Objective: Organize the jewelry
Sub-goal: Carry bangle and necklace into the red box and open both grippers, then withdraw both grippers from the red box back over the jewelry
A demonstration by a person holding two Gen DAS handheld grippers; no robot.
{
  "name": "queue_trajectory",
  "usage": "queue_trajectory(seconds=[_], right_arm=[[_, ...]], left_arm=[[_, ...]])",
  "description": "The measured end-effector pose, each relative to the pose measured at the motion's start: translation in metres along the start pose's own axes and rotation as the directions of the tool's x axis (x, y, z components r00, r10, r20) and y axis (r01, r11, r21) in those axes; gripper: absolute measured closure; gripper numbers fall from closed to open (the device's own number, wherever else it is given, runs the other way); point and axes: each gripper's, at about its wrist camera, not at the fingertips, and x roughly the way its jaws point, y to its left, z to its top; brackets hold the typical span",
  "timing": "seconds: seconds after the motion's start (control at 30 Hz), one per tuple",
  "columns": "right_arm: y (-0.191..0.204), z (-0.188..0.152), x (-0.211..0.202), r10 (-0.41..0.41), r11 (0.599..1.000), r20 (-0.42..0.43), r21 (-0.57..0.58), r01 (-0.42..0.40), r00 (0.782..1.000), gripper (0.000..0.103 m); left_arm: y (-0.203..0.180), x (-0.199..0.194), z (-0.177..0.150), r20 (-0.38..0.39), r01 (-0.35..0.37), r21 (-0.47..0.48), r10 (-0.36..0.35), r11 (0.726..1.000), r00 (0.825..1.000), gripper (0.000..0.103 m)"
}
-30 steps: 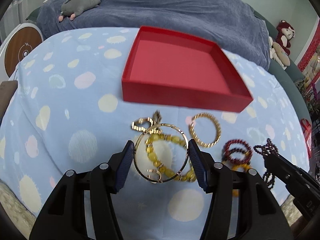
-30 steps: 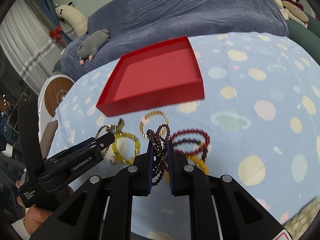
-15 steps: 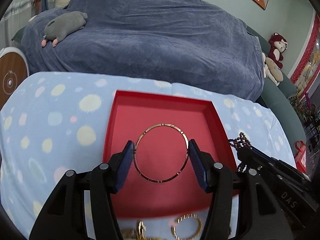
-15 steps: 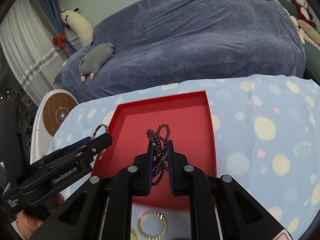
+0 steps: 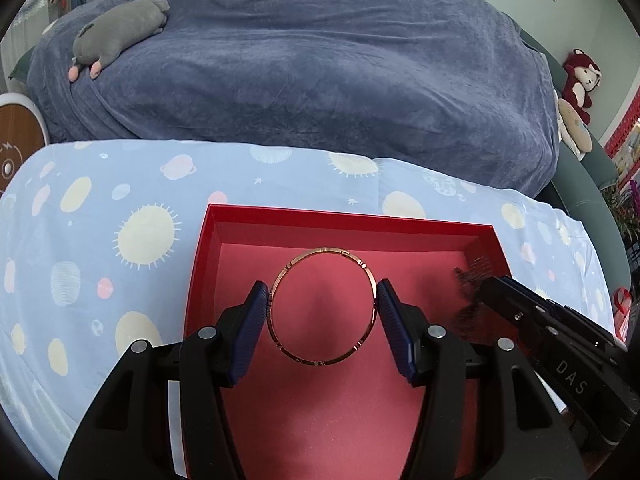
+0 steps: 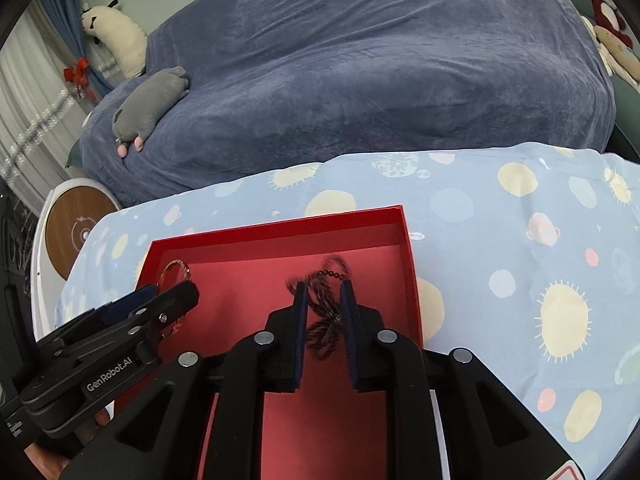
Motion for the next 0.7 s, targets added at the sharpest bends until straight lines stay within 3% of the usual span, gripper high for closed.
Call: queue_trajectory(seconds=[0.1, 0.2, 0.5, 0.7], right_arm=[[-0.002, -0.003, -0.006, -0.009, 1.0, 0.016, 0.005, 0.009, 1.0, 0.075], [-0.004, -0.007, -0.021, 0.004, 1.0, 0.045, 0.01, -0.005, 0.999, 0.072], [-0.004, -0.056, -0.095, 0.012, 1.0, 0.114, -0.021, -0.009, 0.993, 0.069], [-0.012, -0.114, -0.137, 0.005, 1.0, 0.088, 0.023, -0.007, 0.996, 0.069]], left_arm=[[0.003, -0.002, -0.001, 0.018, -0.016, -0.008, 0.017, 1.0, 1.0, 0.036], [0.006, -0.014, -0.004, 0.041, -0.011, -0.015, 0.012, 1.0, 0.999, 0.033], [0.007, -0.079, -0.047, 0.096, 0.008, 0.024, -0.01, 1.0, 0.995, 0.033], [0.004, -0.113, -0.097, 0.075, -0.006, 0.049, 0.002, 0.999, 0.997, 0.032]])
